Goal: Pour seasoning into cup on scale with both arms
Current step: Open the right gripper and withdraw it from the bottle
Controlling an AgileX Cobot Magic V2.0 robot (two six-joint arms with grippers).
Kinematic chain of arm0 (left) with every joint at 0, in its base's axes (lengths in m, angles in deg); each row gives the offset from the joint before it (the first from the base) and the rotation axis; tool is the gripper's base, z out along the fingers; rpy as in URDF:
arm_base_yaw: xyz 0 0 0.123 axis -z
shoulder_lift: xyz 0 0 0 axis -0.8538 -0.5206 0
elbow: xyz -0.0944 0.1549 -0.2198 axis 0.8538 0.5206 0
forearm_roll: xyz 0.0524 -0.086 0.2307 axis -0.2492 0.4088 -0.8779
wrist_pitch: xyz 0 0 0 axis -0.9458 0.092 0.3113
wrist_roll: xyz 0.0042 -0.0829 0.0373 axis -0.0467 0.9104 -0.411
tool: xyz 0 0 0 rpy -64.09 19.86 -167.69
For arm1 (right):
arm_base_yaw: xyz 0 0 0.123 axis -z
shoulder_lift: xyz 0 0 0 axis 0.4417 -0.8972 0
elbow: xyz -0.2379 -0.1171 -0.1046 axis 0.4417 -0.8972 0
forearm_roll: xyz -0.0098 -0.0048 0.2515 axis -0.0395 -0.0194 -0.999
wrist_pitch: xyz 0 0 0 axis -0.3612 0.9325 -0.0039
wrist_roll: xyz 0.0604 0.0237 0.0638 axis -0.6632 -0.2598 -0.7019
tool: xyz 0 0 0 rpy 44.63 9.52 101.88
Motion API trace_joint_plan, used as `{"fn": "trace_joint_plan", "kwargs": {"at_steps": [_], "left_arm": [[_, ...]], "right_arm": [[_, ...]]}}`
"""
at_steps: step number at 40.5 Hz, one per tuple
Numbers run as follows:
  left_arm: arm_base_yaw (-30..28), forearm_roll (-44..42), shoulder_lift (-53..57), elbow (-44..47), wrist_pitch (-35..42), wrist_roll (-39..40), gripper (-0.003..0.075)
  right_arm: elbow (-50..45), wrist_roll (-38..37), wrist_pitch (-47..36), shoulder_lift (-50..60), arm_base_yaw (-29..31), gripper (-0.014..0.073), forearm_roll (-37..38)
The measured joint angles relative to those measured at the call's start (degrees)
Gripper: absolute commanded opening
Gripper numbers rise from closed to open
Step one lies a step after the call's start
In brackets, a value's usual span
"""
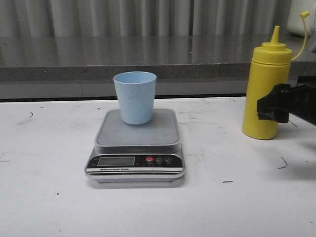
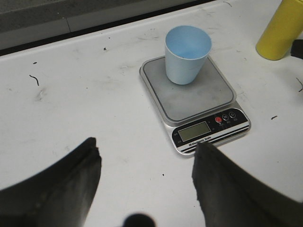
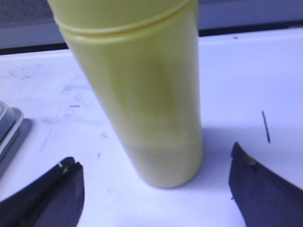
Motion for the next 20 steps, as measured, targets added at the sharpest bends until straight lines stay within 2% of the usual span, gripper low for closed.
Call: {"fn": "trace_joint_plan", "kwargs": {"at_steps": [7,16,20], "left_arm": [[0.0,0.0,0.0,0.0,0.0,0.0,0.0421],[0.0,0.0,0.0,0.0,0.0,0.0,0.0421],[0.0,0.0,0.0,0.0,0.0,0.0,0.0421]], "right_arm": [[-1.05,0.3,25.05,16.85,-0.2,0.0634,0.16],[-0.47,13.56,52.99,40.07,-0.32,0.0634,-7.2],[1.45,16.28,63.51,48.25,-0.32,0.0634,-8.79]]}}
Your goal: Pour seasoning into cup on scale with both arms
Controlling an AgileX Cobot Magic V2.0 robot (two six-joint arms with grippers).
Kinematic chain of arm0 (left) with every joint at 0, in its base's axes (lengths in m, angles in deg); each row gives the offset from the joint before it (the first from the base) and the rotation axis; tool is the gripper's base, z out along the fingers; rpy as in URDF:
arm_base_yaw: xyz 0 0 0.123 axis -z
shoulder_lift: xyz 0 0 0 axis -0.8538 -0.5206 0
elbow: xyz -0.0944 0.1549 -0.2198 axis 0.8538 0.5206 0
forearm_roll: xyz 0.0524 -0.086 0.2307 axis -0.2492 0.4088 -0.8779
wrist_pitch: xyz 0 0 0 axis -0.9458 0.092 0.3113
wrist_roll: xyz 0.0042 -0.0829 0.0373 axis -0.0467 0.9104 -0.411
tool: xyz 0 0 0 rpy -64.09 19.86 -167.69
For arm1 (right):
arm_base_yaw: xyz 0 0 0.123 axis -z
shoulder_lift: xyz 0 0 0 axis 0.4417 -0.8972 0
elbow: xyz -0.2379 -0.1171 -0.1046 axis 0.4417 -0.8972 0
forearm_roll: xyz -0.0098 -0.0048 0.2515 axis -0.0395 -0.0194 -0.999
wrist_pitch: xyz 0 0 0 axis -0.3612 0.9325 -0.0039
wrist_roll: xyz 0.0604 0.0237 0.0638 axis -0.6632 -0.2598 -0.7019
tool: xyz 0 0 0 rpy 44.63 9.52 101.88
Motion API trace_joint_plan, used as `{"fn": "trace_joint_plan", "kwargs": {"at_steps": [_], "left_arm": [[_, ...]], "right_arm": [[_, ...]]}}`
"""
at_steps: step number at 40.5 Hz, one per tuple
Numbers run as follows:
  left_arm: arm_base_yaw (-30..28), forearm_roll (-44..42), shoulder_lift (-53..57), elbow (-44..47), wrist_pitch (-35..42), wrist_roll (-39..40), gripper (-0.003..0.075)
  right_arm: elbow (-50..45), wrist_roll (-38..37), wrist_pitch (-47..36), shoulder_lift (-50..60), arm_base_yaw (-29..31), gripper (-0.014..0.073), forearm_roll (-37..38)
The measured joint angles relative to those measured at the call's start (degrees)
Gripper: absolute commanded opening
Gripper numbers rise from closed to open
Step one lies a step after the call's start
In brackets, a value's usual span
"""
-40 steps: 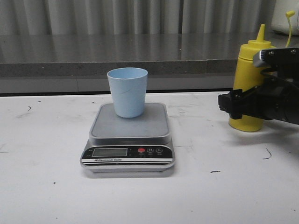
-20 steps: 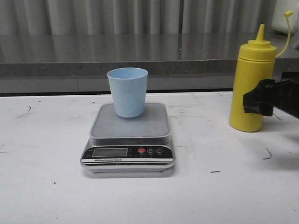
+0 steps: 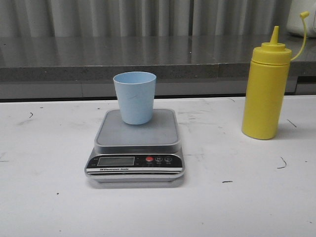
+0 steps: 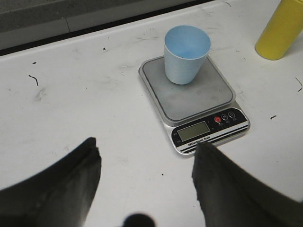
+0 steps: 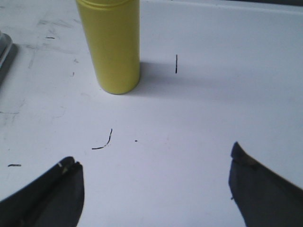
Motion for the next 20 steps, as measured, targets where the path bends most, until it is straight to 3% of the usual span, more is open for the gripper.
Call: {"fn": "trace_joint_plan", "kwargs": {"at_steps": [10,20], "left_arm": [[0.0,0.0,0.0,0.0,0.0,0.0,0.0421],[0.0,0.0,0.0,0.0,0.0,0.0,0.0421]], "right_arm": [[4.44,0.87,19.81,18.3,-2.5,0.0634,-0.47],[4.66,-0.36,27.12,31.04,-7.52,0.0634,0.92]]}}
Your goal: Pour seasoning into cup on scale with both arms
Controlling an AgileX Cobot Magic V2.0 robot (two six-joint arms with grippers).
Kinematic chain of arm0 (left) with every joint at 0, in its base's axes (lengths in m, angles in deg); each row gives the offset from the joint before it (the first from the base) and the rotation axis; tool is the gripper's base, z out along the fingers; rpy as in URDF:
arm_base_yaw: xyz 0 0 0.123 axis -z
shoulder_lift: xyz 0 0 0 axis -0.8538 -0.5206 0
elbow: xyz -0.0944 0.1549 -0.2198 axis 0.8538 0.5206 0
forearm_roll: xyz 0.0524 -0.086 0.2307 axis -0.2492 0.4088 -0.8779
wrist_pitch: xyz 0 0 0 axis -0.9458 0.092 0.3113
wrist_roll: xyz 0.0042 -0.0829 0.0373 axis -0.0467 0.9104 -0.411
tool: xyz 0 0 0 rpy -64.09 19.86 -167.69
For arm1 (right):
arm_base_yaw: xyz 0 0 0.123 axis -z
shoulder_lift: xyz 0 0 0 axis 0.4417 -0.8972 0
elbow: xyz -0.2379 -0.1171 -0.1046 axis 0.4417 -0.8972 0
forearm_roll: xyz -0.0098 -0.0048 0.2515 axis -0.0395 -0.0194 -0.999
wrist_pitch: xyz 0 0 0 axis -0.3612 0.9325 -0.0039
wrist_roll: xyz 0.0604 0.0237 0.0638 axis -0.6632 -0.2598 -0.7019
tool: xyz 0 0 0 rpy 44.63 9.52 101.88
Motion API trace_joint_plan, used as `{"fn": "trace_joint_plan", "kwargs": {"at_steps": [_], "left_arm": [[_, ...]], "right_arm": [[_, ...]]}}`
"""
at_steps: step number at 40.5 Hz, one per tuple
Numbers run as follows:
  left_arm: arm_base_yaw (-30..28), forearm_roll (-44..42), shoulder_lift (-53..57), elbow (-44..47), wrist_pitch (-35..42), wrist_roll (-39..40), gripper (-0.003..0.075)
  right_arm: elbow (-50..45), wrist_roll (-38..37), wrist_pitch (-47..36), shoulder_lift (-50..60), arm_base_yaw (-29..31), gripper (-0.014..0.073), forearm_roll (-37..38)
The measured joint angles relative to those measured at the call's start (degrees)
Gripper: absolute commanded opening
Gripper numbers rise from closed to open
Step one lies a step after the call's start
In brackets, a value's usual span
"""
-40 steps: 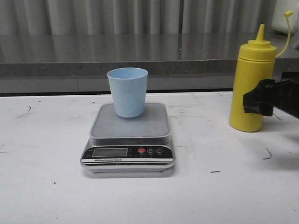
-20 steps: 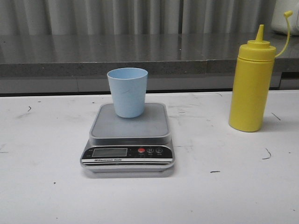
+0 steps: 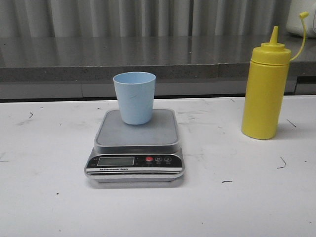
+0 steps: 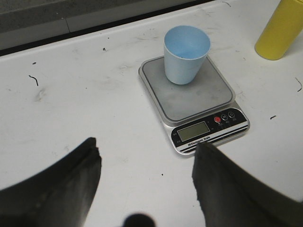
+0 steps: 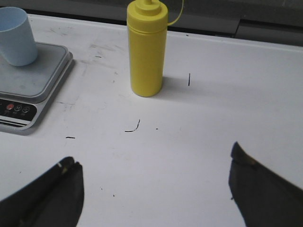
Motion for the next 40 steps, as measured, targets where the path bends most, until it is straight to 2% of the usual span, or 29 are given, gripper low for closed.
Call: {"fn": "trace_joint_plan", "kwargs": {"at_steps": [17,20,28,31,32,40], "left_arm": [[0.0,0.0,0.0,0.0,0.0,0.0,0.0421],[0.0,0.0,0.0,0.0,0.0,0.0,0.0421],[0.0,0.0,0.0,0.0,0.0,0.0,0.0421],[0.0,0.0,0.0,0.0,0.0,0.0,0.0421],[0.0,0.0,0.0,0.0,0.0,0.0,0.0421],[0.0,0.0,0.0,0.0,0.0,0.0,0.0421]], "right_arm": [[0.03,-0.11,2.15,4.3,-0.82,0.0619,1.5],[0.03,-0.11,2.15,4.3,-0.82,0.0528,1.5],[0.03,-0.11,1.64,4.3,-0.82,0.0058,1.5],[0.03,-0.11,1.24,4.3,-0.82,-0.0056,1.5],[0.03,-0.11,1.24,4.3,-0.82,-0.0075,1.5],[0.03,-0.11,1.24,4.3,-0.82,-0.0069,1.5]]}}
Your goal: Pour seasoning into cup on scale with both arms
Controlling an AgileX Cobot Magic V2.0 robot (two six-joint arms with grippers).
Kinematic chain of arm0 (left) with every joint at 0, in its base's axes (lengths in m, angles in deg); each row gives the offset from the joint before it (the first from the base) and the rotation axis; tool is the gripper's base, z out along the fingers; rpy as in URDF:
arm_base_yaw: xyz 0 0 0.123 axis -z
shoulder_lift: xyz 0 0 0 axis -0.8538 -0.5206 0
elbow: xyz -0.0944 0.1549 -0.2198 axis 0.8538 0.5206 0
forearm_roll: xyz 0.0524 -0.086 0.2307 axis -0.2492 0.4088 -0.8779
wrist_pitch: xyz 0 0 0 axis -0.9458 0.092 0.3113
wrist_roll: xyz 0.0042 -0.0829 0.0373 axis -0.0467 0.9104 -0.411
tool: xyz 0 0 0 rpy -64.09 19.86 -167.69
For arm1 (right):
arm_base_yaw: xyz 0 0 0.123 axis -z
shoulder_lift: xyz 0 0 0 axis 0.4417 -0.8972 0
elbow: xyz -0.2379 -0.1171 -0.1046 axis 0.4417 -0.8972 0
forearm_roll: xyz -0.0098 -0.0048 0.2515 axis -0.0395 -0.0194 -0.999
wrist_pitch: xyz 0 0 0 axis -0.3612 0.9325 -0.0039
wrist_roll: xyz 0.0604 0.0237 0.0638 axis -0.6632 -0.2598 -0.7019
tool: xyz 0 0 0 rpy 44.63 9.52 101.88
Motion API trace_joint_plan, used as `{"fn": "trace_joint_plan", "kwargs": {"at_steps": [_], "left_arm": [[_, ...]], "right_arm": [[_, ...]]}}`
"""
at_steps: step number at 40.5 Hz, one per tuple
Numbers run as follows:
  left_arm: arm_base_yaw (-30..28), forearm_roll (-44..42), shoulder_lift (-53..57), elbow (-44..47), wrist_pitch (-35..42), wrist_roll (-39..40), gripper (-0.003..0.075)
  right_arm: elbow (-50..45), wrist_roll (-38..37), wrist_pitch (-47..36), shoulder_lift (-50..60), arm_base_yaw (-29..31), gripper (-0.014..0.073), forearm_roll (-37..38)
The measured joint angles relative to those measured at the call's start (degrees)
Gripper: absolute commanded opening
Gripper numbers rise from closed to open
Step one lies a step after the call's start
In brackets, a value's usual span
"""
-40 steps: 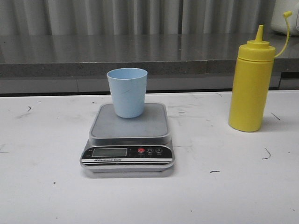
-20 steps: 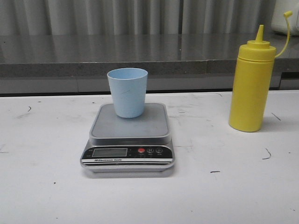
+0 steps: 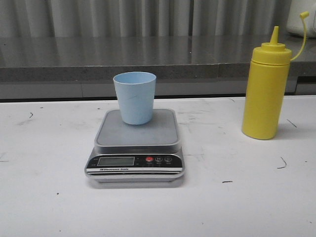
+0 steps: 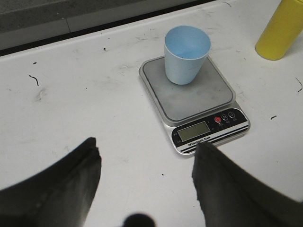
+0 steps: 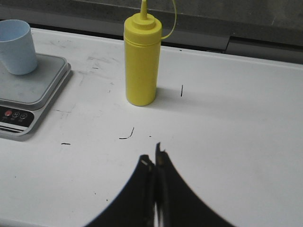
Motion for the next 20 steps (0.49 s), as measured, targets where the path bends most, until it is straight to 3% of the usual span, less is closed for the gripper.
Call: {"fn": "trace_joint_plan", "kwargs": {"at_steps": [20], "left_arm": [[-1.63,-0.83,2.19,0.42,2.19,0.0,0.0421]], "right_arm": [[0.0,-0.14,0.0,0.0,0.0,-0.0069,-0.1]]}}
